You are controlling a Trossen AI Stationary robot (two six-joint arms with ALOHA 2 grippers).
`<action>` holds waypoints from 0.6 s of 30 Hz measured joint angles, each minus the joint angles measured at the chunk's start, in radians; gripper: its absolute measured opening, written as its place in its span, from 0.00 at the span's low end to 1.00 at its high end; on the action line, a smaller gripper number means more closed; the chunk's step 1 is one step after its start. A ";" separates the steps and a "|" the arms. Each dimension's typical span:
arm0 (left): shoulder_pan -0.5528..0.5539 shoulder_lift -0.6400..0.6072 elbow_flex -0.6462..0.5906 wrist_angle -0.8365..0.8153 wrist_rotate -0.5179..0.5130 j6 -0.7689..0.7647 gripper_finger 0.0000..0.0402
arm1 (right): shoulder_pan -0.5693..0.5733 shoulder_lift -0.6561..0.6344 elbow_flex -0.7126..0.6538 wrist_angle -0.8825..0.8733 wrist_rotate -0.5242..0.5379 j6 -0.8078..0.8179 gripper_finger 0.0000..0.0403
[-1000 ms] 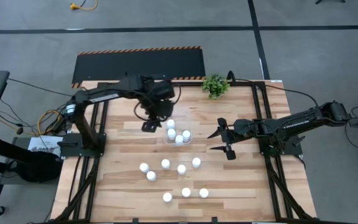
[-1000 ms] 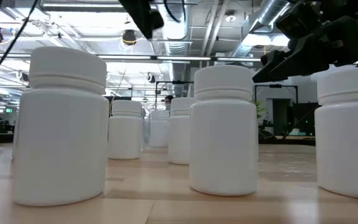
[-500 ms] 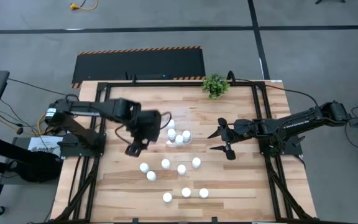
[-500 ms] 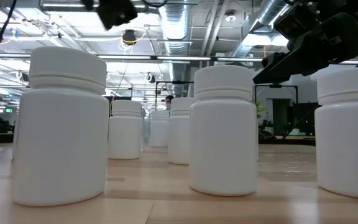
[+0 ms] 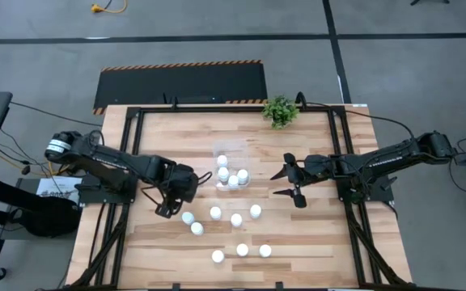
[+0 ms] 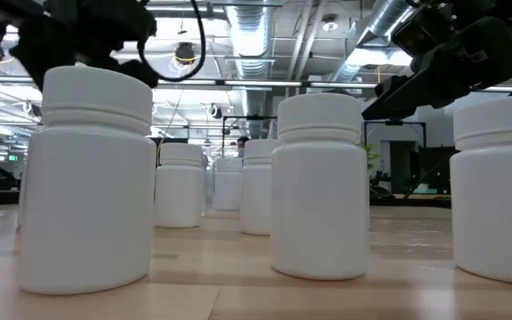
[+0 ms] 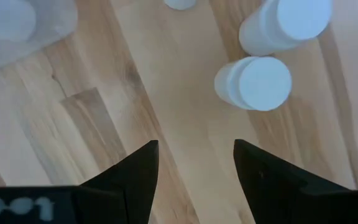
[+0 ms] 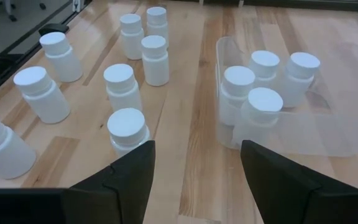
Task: Pick and place pill bottles into a basket
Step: Put the pill bottles into the container
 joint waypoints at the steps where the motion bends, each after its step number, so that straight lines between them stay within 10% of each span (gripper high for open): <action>1: -0.003 0.000 -0.013 0.013 0.000 0.000 0.49 | 0.000 0.000 0.000 0.000 0.000 0.000 0.57; 18: -0.133 0.000 -0.048 0.120 -0.010 0.003 0.49 | 0.000 0.000 0.000 0.000 0.000 0.000 0.57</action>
